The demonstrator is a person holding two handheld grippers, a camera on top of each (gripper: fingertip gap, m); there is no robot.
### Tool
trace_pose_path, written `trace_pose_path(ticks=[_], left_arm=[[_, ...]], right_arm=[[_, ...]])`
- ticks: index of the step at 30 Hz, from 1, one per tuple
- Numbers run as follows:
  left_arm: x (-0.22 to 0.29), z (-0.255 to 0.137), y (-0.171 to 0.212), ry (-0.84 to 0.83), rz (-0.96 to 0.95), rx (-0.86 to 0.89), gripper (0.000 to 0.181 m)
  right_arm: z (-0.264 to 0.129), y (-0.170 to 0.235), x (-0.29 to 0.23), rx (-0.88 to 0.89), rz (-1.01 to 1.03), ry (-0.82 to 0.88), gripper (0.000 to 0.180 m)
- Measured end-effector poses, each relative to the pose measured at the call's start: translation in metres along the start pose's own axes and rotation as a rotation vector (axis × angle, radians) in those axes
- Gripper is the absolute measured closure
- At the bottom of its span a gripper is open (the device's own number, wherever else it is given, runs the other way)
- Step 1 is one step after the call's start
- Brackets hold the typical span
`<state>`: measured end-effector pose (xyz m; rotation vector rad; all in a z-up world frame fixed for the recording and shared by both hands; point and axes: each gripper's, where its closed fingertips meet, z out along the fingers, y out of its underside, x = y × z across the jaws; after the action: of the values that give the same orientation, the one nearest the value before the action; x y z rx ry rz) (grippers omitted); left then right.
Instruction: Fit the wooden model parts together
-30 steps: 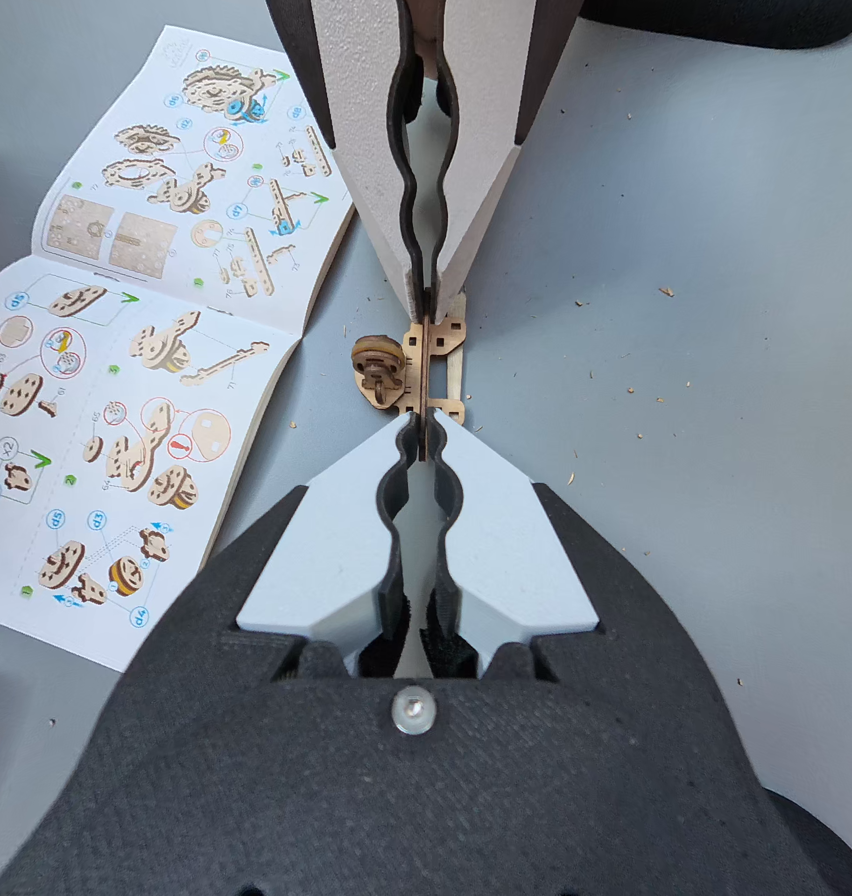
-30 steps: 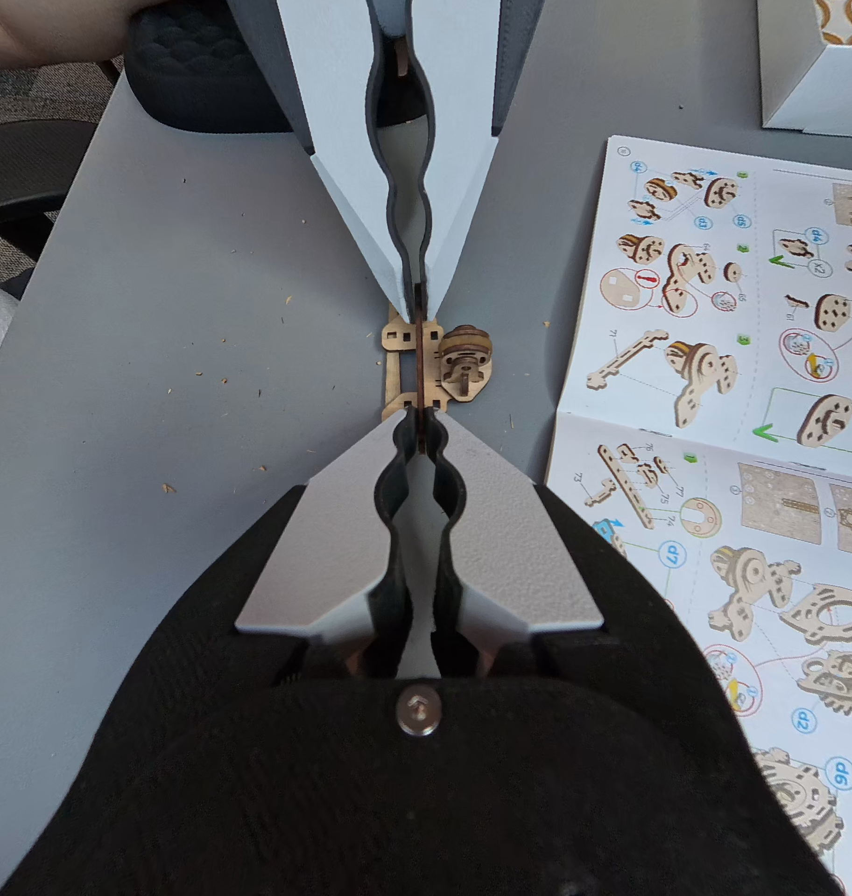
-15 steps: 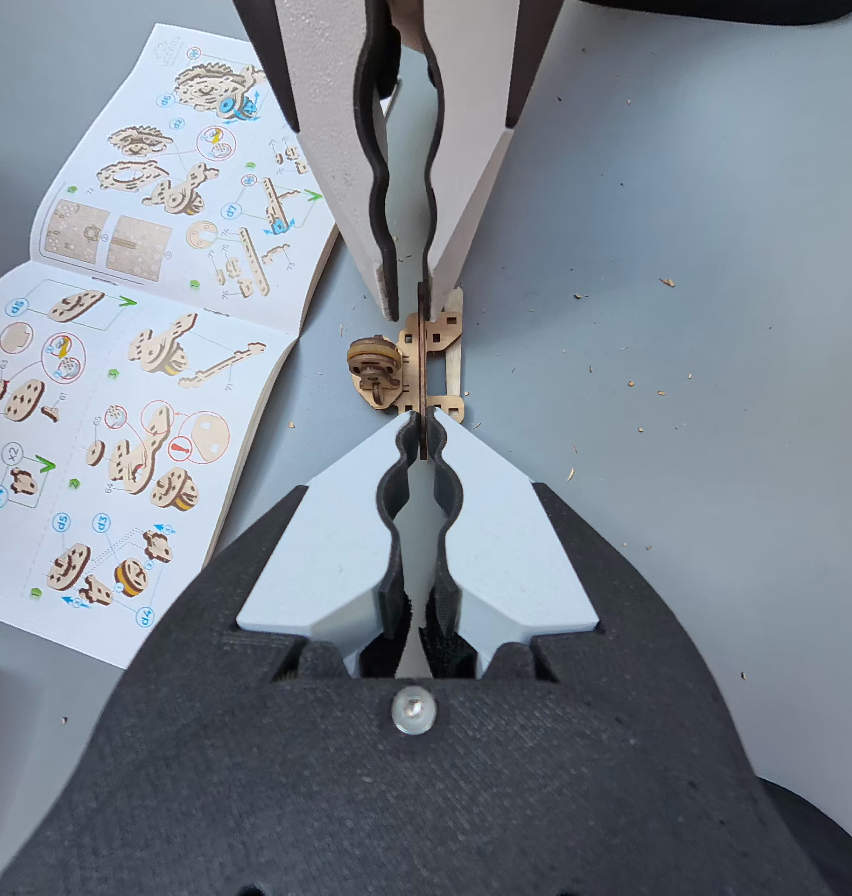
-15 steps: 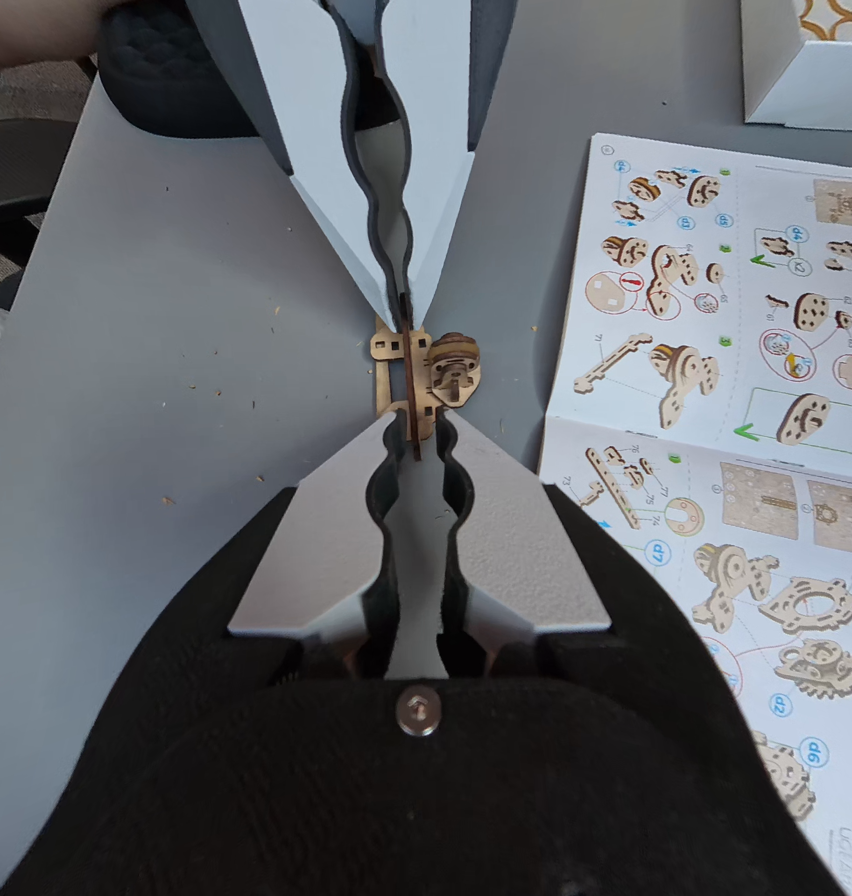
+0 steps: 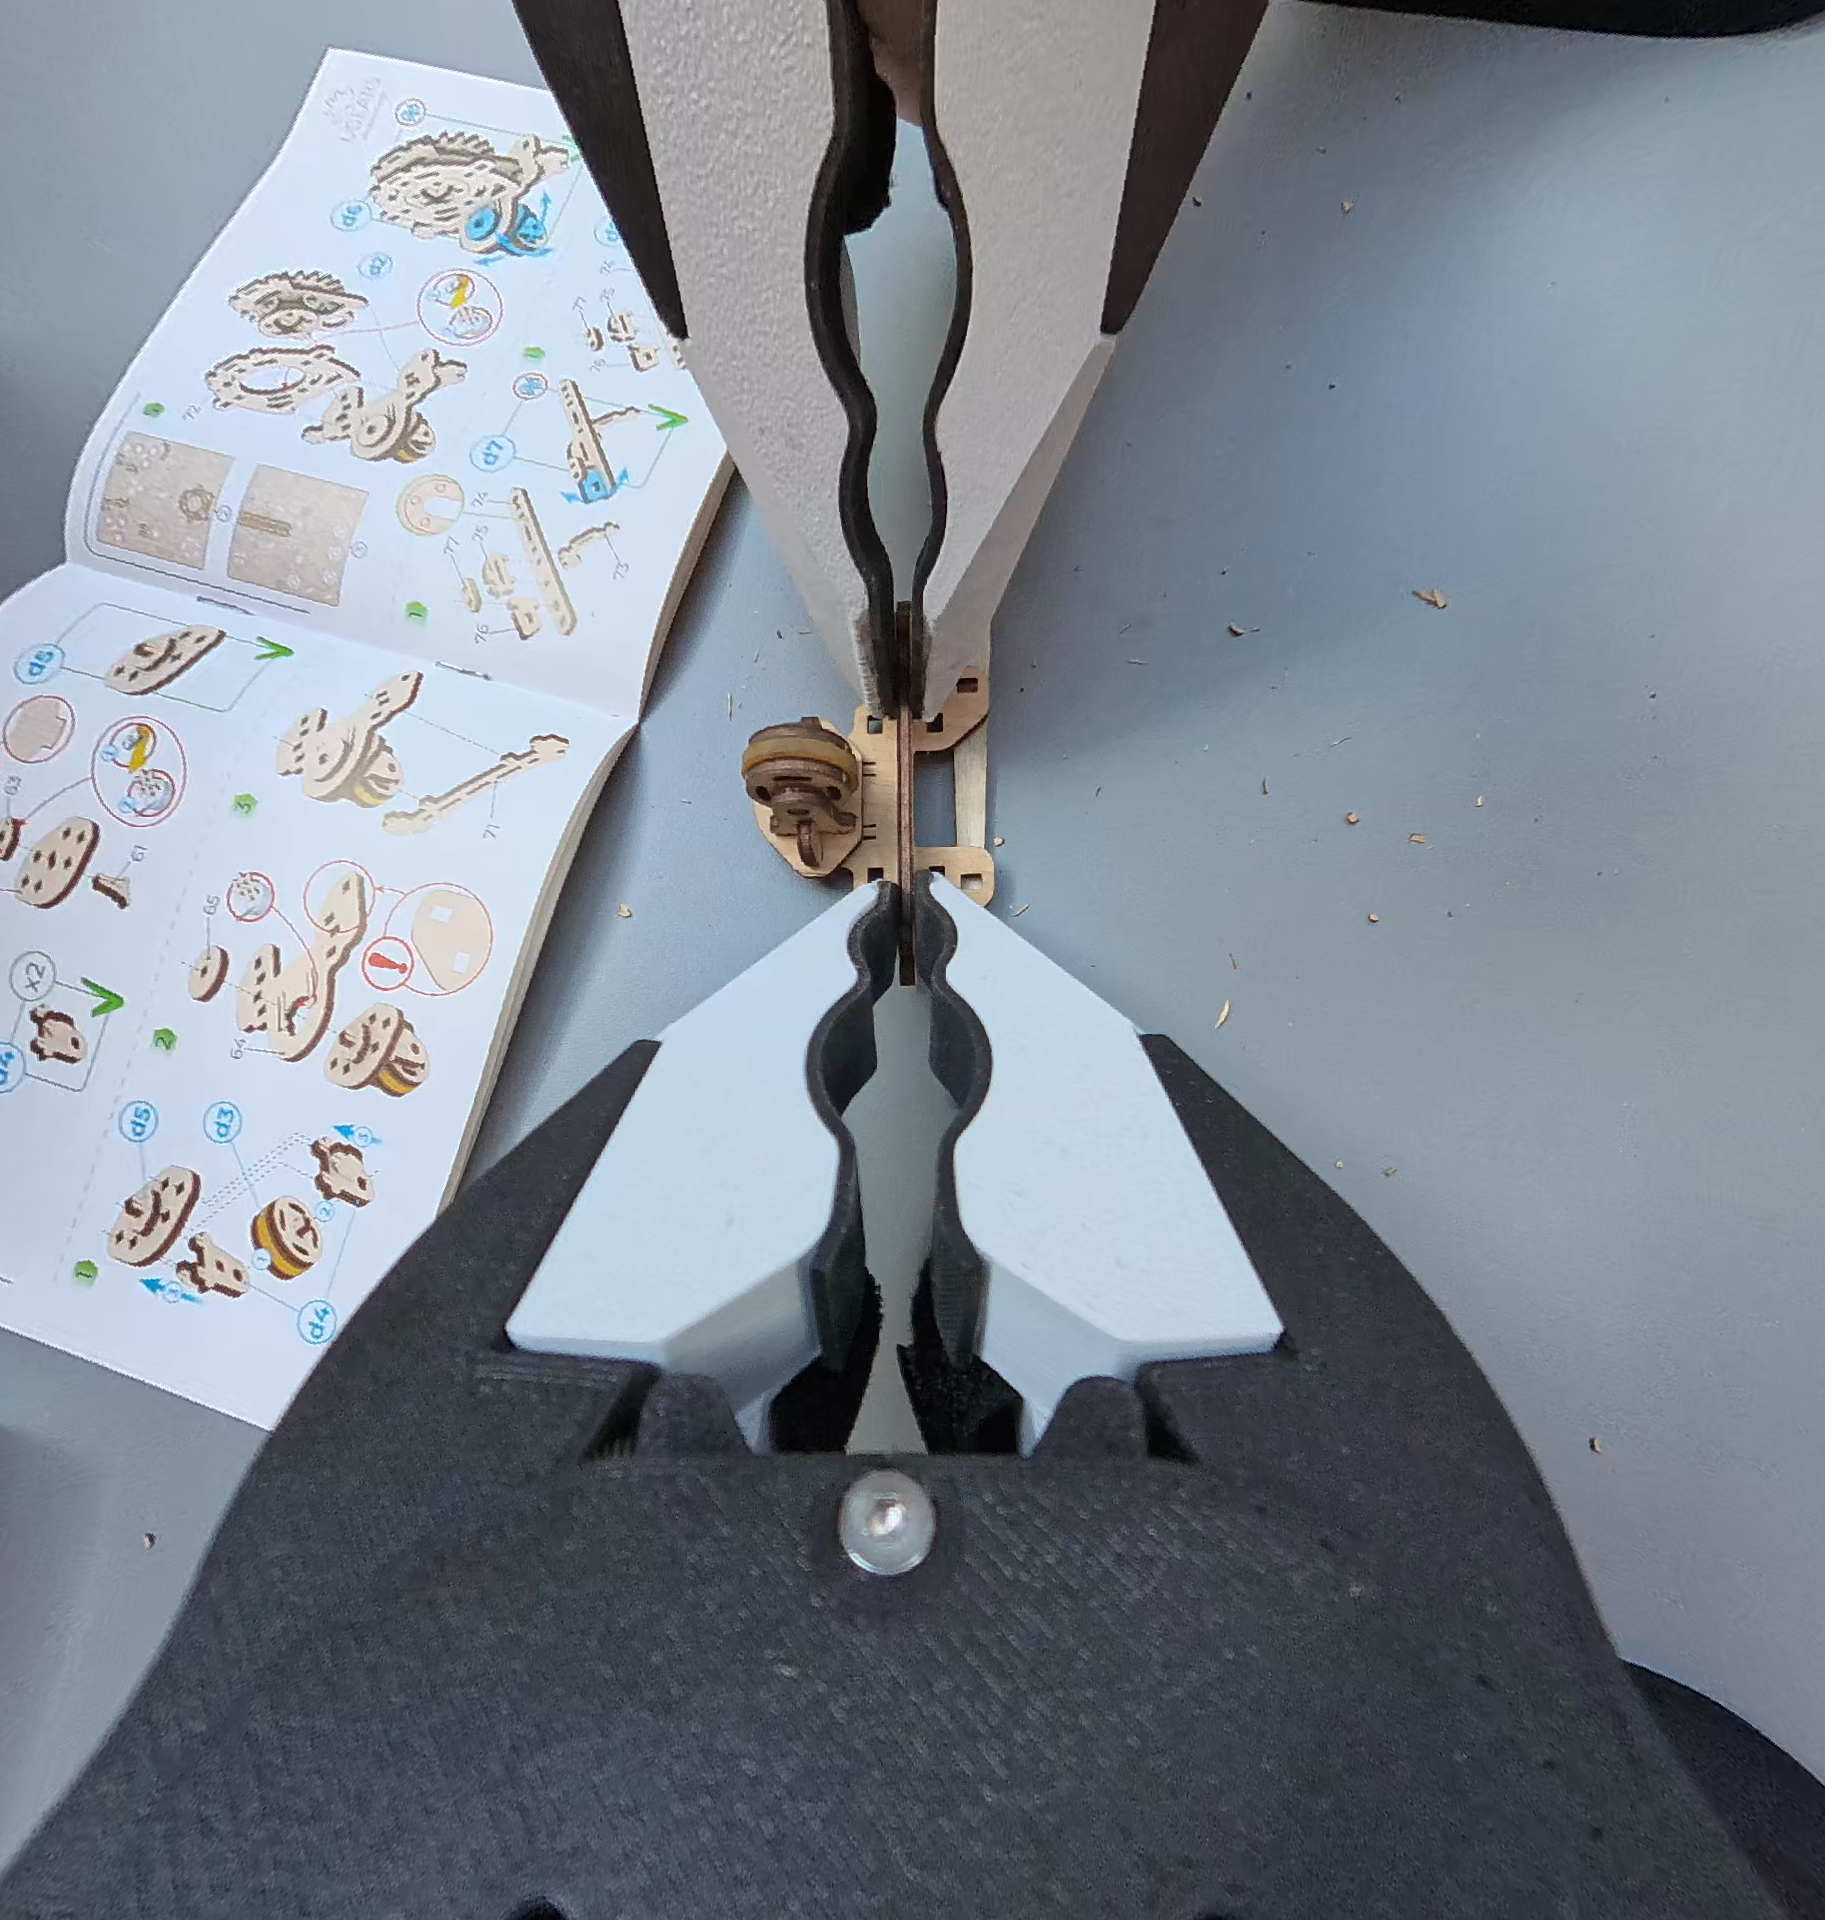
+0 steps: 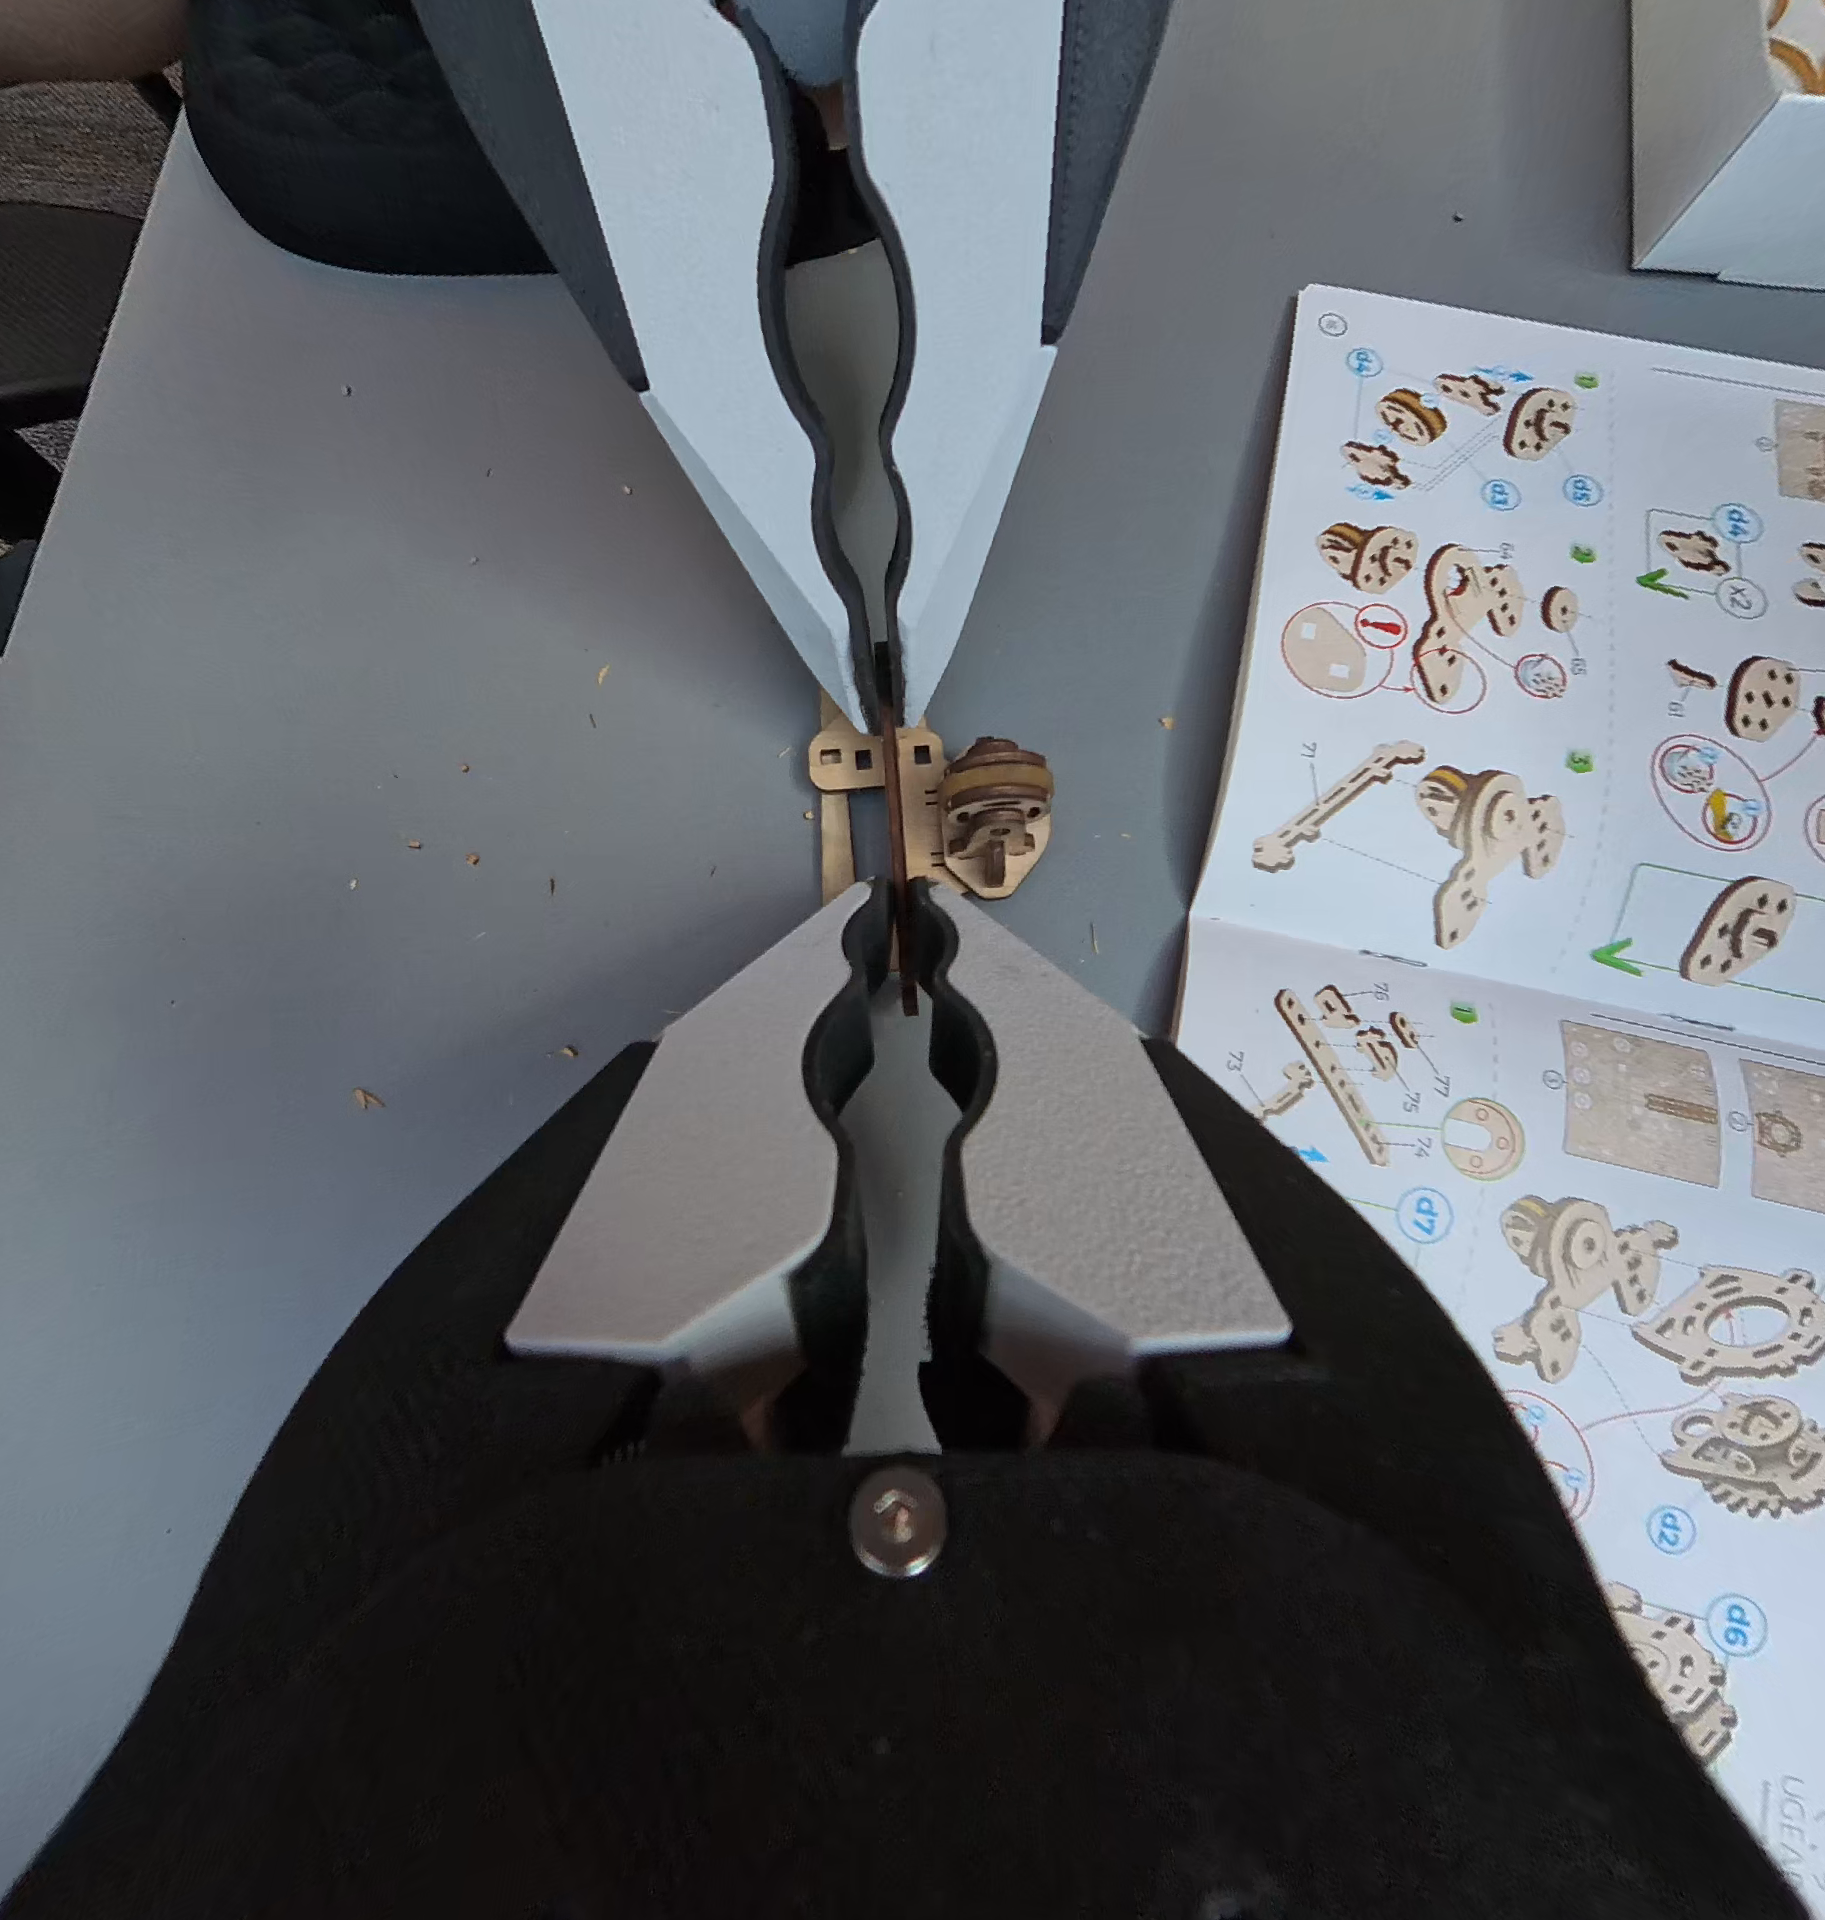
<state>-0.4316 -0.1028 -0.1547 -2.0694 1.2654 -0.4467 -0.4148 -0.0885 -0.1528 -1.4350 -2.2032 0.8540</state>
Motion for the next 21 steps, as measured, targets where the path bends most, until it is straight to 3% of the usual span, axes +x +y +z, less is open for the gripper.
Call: trace_pose_path(ticks=[8,21], left_arm=[[0.0004,0.0002,-0.0002,0.001,0.003,-0.001,0.180],[0.0002,0.0006,-0.0003,-0.021,0.023,-0.007,0.180]], right_arm=[[-0.0010,0.0010,-0.0013,-0.022,-0.002,0.004,0.177],[0.0000,0.0045,-0.0023,-0.210,-0.043,0.040,0.178]])
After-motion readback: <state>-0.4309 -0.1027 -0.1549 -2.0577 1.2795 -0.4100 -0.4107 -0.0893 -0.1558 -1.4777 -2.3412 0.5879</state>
